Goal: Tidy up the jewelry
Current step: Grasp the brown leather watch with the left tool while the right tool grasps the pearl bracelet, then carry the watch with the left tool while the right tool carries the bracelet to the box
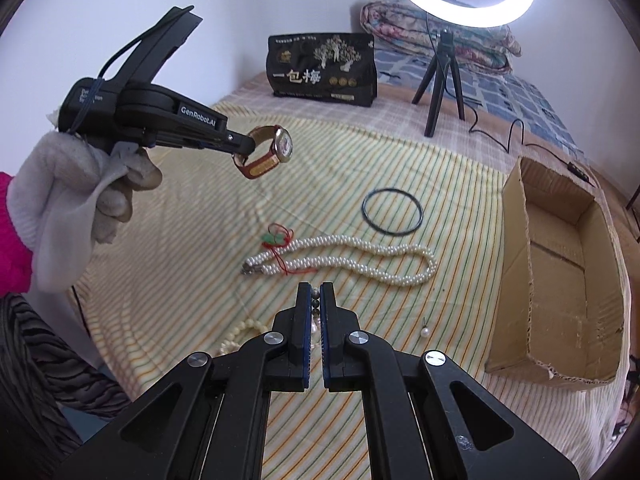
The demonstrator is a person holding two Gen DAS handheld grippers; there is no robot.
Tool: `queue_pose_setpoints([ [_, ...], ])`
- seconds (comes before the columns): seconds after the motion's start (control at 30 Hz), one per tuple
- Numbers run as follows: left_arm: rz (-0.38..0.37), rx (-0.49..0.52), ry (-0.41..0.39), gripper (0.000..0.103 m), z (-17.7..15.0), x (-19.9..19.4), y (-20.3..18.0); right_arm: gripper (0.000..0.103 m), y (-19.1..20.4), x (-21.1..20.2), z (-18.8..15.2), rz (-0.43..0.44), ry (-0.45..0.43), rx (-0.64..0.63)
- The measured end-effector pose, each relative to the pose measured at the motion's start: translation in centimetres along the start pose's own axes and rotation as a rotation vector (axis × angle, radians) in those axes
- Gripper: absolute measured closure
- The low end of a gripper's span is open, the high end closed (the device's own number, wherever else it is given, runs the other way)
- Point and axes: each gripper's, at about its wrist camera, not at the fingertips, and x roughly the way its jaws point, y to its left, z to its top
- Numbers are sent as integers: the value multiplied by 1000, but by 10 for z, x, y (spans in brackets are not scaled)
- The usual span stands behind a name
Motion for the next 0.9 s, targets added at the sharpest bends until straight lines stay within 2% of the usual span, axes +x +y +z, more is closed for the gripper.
queue_pose_setpoints([
  [0.53, -64, 48, -109, 95, -5, -46, -42, 100, -17, -61, 45, 32, -178, 70],
  [0.9, -116, 106, -159, 95, -2, -60, -87, 100, -58, -99, 72, -35, -305, 155],
])
